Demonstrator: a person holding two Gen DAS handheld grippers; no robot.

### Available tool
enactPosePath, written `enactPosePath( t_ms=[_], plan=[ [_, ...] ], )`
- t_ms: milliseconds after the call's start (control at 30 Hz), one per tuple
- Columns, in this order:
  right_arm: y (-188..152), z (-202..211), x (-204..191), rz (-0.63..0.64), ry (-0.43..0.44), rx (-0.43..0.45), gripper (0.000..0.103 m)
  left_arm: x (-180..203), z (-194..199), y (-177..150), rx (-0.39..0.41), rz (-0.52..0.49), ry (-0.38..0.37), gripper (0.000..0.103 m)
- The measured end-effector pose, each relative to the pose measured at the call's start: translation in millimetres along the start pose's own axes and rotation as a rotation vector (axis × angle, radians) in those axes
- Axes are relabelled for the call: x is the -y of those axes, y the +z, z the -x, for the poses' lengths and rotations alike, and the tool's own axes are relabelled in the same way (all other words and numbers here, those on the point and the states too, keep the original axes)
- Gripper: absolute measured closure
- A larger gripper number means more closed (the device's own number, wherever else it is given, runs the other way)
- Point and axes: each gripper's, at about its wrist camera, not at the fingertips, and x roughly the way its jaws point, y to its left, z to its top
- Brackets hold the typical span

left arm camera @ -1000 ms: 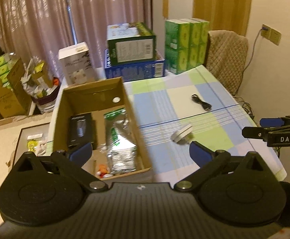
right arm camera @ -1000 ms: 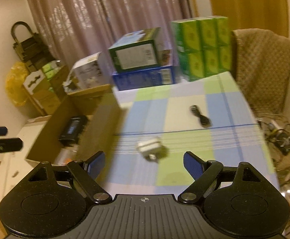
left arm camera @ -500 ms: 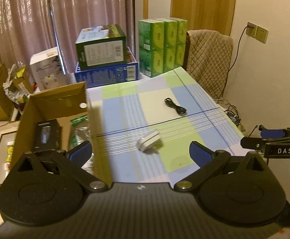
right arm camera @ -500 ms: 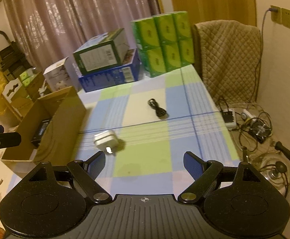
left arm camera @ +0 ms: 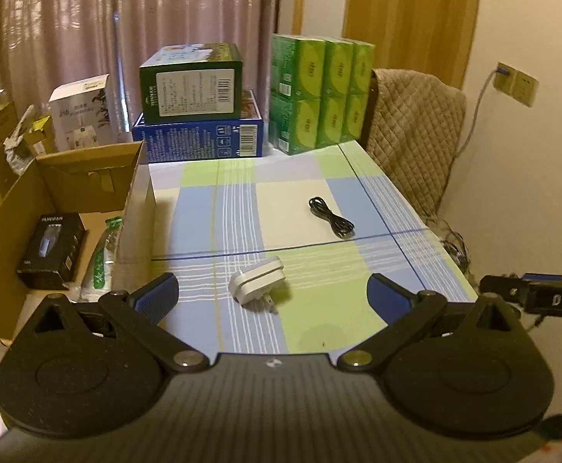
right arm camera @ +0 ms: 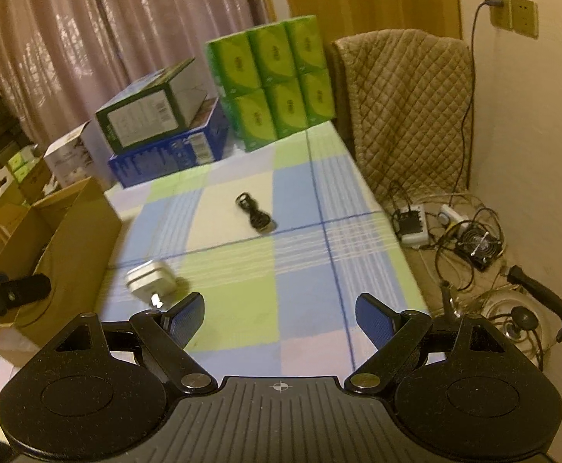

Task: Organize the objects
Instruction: 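Move both tools back toward the white plug adapter on the table, then close the left tool on the white plug adapter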

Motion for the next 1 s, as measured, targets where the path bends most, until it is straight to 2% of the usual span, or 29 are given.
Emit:
enactPosePath(
  t_ms=[167,467,700,867,1000],
  plan=[
    [1,-15,9,0.006,-0.005,0.029,0.020,6,-27,-16,-0.001,0.047,0.028,0.001],
    [10,-73,16,0.062,0.001,-0.016,0.020,6,-83,-38,-0.009,0.061,0.110,0.001],
    [18,-122,21,0.038,0.003,-0.033,0.020,9,-131,-47,0.007,0.120,0.196,0.001],
    [25,-151,20,0.074,-0.003,-0.053,0.020,19,-157,-49,0.022,0.098,0.223,0.002],
    [28,-173,22,0.109,-0.021,-0.072,0.020,21,-174,-46,0.006,0.097,0.270,0.015]
  ],
)
